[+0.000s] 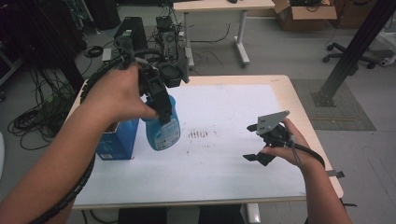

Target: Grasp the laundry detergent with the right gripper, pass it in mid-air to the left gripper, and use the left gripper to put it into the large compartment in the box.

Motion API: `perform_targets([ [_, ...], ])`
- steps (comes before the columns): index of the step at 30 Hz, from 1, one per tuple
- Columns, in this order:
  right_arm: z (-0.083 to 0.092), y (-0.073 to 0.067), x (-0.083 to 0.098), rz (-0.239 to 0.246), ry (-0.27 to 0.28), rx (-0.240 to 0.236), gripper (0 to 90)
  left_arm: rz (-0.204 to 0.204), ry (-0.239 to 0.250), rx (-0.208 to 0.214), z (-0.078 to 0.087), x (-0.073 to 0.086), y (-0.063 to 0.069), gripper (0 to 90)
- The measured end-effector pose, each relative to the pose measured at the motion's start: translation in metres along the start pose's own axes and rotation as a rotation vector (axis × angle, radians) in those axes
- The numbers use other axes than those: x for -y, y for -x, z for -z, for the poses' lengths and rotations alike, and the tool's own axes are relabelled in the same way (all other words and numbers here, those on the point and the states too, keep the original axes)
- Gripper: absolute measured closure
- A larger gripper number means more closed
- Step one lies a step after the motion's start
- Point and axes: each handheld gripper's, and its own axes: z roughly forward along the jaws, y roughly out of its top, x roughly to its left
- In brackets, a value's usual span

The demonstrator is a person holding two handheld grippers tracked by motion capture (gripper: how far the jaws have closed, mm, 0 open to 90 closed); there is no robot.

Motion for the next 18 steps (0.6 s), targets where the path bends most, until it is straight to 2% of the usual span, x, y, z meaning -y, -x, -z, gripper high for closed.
perform_targets([
  [11,0.009,0.001,0.001,0.001,-0.012,0.017,1.9,0.232,-0.014,0.038,0.039,0.017,-0.027,37.9],
  [14,0.011,0.002,0.001,-0.001,-0.016,0.020,1.9,0.269,-0.024,0.027,0.047,0.022,-0.034,37.9],
  [18,0.013,0.004,0.001,-0.001,-0.023,0.021,1.9,0.338,-0.022,0.004,0.061,0.029,-0.045,37.9],
])
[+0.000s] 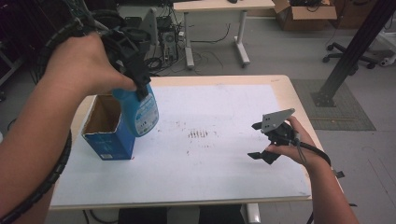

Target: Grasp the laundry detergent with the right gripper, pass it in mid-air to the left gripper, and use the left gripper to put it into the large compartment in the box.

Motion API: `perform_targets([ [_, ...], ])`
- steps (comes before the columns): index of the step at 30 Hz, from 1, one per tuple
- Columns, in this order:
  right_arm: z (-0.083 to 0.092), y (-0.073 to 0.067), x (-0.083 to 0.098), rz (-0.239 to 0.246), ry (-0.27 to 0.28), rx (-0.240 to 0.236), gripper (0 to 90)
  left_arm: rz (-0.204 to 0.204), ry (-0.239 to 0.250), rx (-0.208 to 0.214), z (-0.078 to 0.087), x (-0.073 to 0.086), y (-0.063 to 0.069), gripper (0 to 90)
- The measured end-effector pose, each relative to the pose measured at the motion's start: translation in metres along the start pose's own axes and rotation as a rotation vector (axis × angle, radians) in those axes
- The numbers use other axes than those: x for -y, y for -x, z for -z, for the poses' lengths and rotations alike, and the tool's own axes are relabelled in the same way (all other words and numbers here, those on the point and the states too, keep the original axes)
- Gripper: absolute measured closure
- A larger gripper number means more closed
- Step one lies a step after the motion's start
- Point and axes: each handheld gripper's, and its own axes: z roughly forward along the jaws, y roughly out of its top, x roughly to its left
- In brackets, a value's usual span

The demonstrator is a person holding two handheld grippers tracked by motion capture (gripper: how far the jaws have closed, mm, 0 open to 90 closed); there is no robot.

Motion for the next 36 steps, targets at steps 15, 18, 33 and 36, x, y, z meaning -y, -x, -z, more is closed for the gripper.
perform_targets([
  [15,0.003,0.004,0.003,-0.001,-0.020,0.009,1.9,0.203,0.024,-0.018,0.021,0.007,-0.056,37.9],
  [18,0.004,0.006,0.005,-0.007,-0.020,0.013,1.9,0.232,0.025,-0.022,0.023,0.009,-0.065,37.9],
  [33,0.005,0.010,0.005,-0.008,-0.032,0.014,2.0,0.409,0.036,-0.057,0.029,0.022,-0.108,37.9],
  [36,0.007,0.011,0.005,-0.005,-0.049,0.016,2.1,0.452,0.047,-0.058,0.025,0.023,-0.116,37.9],
])
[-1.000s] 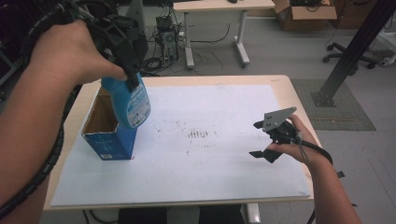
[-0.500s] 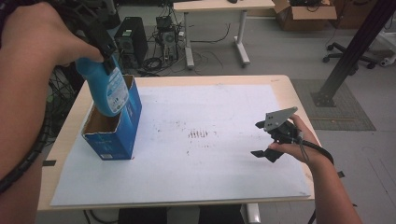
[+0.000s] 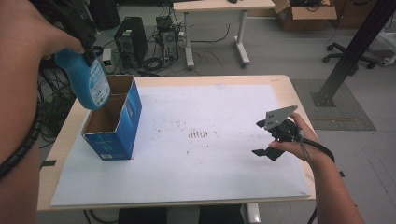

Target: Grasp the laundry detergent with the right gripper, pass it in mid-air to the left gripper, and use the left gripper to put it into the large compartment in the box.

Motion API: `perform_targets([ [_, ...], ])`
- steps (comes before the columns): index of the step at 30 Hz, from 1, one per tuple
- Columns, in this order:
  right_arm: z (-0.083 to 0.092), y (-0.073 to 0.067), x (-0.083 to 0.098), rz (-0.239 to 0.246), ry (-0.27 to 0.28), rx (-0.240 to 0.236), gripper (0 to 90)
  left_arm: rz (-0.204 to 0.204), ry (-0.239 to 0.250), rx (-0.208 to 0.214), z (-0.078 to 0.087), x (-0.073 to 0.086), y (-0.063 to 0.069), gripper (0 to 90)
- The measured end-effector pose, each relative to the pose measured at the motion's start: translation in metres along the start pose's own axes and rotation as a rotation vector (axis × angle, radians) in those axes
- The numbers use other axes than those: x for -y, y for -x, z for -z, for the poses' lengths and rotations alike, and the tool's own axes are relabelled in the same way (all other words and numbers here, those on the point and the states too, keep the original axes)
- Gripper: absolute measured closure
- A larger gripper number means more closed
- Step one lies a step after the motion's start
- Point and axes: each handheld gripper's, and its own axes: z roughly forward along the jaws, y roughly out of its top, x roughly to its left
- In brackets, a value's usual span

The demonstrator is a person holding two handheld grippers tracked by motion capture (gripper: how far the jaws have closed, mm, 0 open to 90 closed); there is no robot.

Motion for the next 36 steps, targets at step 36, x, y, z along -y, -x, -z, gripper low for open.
perform_targets([
  [36,0.031,0.017,-0.024,0.023,-0.171,-0.022,2.5,0.084,0.005,0.014,-0.055,-0.010,-0.021,37.9],
])
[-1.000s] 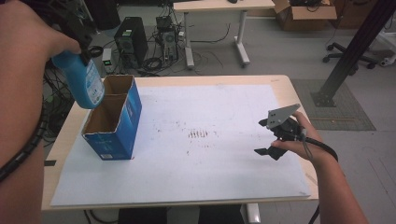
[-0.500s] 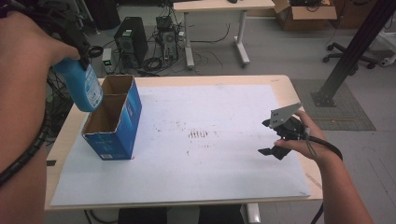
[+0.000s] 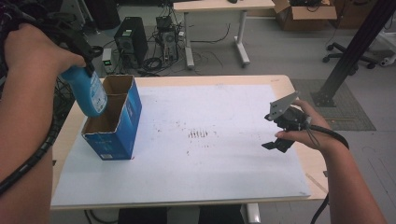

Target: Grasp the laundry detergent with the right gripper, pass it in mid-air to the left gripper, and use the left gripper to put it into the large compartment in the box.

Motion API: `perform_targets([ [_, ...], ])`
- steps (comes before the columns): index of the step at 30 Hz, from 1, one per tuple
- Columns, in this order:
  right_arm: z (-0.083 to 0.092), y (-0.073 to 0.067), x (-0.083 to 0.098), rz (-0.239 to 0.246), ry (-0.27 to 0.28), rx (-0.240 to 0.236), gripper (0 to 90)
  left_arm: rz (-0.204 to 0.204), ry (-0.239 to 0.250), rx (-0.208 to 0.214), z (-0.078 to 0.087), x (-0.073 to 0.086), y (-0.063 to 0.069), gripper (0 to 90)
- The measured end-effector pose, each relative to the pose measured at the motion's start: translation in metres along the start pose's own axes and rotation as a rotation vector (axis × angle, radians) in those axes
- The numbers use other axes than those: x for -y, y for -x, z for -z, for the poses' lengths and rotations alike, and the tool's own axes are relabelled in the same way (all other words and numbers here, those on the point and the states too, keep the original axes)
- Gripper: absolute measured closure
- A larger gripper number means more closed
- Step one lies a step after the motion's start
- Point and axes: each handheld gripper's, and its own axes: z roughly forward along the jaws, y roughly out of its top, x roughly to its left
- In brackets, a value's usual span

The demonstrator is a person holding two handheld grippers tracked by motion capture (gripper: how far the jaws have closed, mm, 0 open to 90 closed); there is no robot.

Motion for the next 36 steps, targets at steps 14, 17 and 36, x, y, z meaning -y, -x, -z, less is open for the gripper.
perform_targets([
  [14,0.005,0.004,-0.023,0.028,-0.055,-0.027,2.9,0.005,-0.006,0.014,-0.020,0.000,-0.002,37.9],
  [17,0.004,0.005,-0.023,0.026,-0.057,-0.031,2.9,-0.002,-0.010,0.013,-0.025,0.000,-0.002,37.9],
  [36,0.001,0.006,-0.027,0.030,-0.060,-0.035,2.9,-0.018,-0.036,0.031,-0.067,0.004,0.007,37.9],
])
